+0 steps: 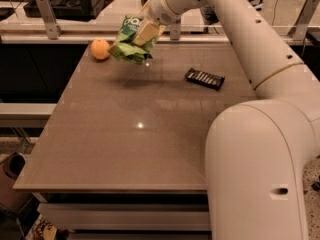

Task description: Move green rice chip bag near orange

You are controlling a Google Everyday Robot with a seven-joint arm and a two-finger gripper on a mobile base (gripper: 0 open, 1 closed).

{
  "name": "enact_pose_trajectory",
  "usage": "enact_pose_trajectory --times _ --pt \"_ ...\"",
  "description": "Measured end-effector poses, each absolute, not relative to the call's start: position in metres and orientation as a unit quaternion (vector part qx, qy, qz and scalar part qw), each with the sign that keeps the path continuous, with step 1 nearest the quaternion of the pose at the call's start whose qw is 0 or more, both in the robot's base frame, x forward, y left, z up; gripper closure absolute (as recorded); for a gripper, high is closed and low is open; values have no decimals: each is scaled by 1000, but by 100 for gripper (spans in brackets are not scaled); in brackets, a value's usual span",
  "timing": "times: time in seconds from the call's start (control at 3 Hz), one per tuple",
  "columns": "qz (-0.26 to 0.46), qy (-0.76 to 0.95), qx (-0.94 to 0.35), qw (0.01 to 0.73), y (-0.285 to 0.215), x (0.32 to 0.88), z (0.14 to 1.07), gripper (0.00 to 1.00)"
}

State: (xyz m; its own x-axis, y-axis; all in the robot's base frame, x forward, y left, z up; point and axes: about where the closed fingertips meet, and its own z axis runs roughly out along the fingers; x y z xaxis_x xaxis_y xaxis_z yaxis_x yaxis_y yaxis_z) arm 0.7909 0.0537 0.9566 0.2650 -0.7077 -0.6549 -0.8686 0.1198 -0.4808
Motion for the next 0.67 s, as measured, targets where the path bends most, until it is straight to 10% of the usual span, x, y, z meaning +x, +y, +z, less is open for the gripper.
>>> enact_pose_trajectory --times 0.67 --pt "94 599 -659 445 59 791 951 13"
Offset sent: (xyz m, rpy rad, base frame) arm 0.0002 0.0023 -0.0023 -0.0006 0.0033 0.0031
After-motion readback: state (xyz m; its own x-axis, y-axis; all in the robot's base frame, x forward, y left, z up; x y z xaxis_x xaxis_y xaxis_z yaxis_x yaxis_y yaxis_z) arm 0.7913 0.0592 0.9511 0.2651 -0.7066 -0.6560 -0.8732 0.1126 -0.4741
